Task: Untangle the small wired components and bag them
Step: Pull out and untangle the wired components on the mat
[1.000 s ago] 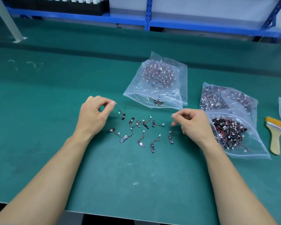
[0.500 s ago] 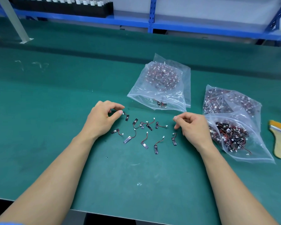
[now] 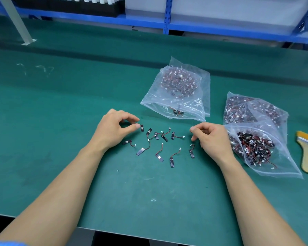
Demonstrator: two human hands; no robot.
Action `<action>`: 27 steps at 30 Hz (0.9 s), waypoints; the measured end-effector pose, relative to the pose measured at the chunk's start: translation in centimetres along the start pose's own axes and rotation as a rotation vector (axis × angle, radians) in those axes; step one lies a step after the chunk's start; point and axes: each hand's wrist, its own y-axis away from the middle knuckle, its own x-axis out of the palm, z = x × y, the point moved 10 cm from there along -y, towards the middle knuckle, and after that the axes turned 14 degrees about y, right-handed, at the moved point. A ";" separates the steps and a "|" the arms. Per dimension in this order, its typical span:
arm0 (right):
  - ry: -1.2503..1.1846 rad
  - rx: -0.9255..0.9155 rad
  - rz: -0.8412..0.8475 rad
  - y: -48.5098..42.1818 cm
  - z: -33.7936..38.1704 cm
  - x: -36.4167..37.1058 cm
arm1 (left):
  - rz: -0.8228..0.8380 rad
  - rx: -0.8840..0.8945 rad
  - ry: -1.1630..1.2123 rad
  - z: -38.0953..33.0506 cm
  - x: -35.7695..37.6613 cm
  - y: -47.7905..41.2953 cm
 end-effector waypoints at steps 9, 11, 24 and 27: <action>-0.008 -0.006 0.006 0.0 0.0 0.1 | -0.029 -0.035 -0.002 0.3 -0.3 -0.1; -0.008 -0.005 0.005 0.0 0.1 0.1 | -0.030 -0.041 0.005 0.3 -0.4 -0.1; 0.007 -0.007 0.006 0.0 0.0 0.1 | -0.027 -0.130 -0.021 1.2 -0.2 -0.1; 0.005 -0.008 0.009 0.0 0.0 0.2 | -0.024 -0.143 -0.028 1.4 -0.3 -0.2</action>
